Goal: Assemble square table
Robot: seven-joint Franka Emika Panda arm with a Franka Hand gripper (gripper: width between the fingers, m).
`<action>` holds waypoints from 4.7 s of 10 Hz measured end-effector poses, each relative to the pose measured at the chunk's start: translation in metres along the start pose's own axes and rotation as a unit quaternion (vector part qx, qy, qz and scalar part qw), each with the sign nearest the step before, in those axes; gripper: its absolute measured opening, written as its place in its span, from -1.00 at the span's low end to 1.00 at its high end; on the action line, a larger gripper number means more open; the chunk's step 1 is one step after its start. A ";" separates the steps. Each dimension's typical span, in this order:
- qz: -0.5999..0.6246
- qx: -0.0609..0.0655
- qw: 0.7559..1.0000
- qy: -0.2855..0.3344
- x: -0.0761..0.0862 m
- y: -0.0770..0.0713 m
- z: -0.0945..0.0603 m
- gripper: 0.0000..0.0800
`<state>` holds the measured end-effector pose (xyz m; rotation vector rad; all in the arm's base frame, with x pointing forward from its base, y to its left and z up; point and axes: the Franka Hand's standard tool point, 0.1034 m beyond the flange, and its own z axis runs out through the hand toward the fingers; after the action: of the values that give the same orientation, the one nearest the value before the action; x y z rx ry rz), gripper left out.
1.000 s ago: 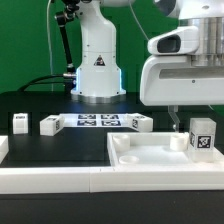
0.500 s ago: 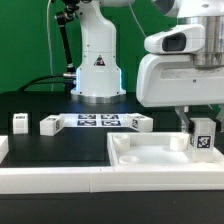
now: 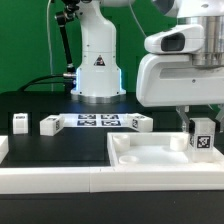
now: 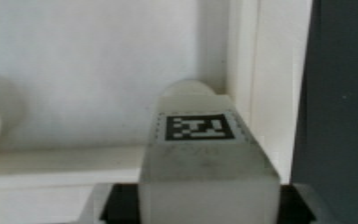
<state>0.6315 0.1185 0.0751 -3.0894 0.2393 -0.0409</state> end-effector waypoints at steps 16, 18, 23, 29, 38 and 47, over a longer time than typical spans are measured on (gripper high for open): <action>0.556 0.007 0.831 -0.002 -0.002 0.003 0.000 -0.27; 0.640 0.020 0.768 -0.003 -0.004 0.002 0.000 -0.27; 0.750 0.040 0.660 -0.012 -0.004 0.003 0.000 -0.27; 0.716 0.025 0.697 -0.028 -0.003 0.004 -0.001 0.44; 0.448 0.014 0.893 -0.027 -0.008 -0.004 -0.003 0.62; 0.241 0.016 0.970 -0.022 -0.027 -0.003 -0.019 0.62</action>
Offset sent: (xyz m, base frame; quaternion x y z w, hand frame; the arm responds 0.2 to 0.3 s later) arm -0.0068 0.0056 -0.0008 0.0000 -0.0061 0.2821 0.9594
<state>0.6047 0.1251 0.0936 -2.9029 0.9626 0.0407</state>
